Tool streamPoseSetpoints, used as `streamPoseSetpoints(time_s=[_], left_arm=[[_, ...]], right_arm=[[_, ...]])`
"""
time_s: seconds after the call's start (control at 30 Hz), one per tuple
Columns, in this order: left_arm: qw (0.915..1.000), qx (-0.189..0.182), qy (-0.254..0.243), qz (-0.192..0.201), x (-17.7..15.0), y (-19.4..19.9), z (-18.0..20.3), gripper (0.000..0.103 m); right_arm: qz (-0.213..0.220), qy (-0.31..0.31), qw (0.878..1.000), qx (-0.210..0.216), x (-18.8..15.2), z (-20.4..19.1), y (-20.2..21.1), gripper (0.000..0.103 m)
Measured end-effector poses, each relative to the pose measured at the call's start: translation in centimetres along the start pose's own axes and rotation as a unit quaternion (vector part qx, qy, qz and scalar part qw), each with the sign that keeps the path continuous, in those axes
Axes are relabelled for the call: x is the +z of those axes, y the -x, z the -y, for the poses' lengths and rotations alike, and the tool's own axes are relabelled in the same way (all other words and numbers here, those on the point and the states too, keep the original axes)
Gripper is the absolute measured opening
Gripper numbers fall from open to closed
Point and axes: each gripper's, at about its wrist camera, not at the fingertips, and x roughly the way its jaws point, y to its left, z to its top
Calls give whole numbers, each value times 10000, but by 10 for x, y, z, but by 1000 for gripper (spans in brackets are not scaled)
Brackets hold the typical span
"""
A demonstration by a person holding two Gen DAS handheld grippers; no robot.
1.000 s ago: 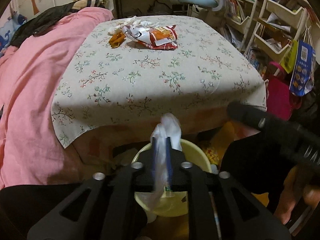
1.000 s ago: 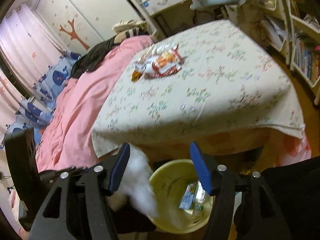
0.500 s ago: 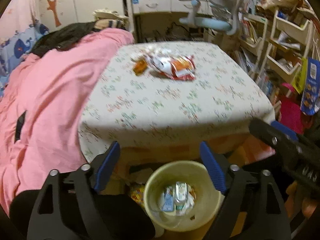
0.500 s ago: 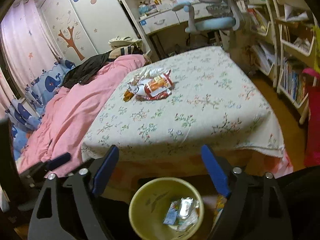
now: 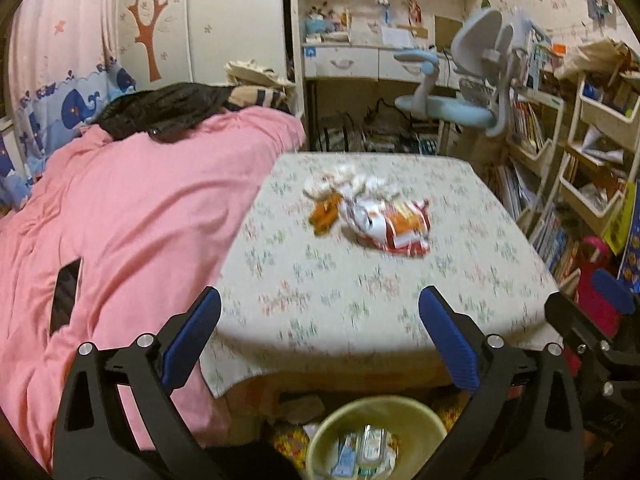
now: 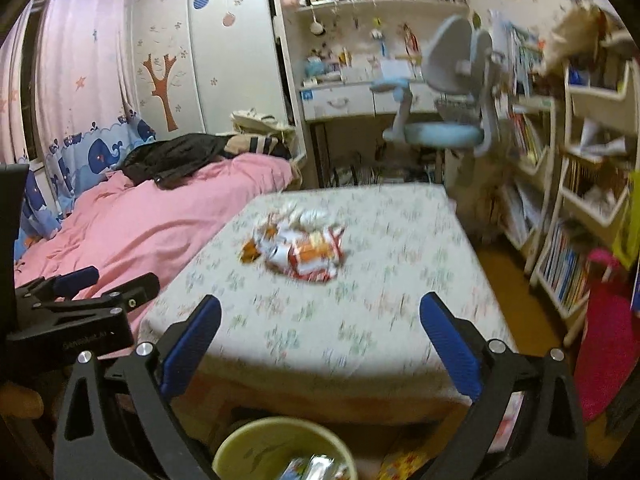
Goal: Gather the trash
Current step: 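Bring both open tools back up over the remaining trash on the table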
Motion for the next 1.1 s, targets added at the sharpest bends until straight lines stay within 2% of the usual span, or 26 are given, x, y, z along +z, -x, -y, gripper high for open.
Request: streamPoseSetpoints(time_s=[0.3, 0.47, 0.67, 0.83, 0.97, 1.1], left_arm=[[9996, 3, 17, 283, 51, -34, -4, 96], [9992, -11, 122, 389, 78, -58, -8, 96], [9987, 17, 206, 470, 103, -92, -11, 96], [9988, 25, 273, 412, 116, -121, -10, 96], [9986, 29, 204, 478, 120, -128, -5, 96], [9987, 53, 165, 469, 117, -131, -5, 96]], right_arm=[[480, 499, 9976, -87, 53, 5, -27, 96], [636, 578, 9961, -181, 72, 12, -53, 96], [345, 344, 9985, -253, 74, 24, -91, 96], [256, 482, 9981, -289, 80, 21, -111, 96], [102, 303, 9994, -102, 79, 20, -115, 96], [103, 408, 9991, -46, 80, 13, -115, 96]])
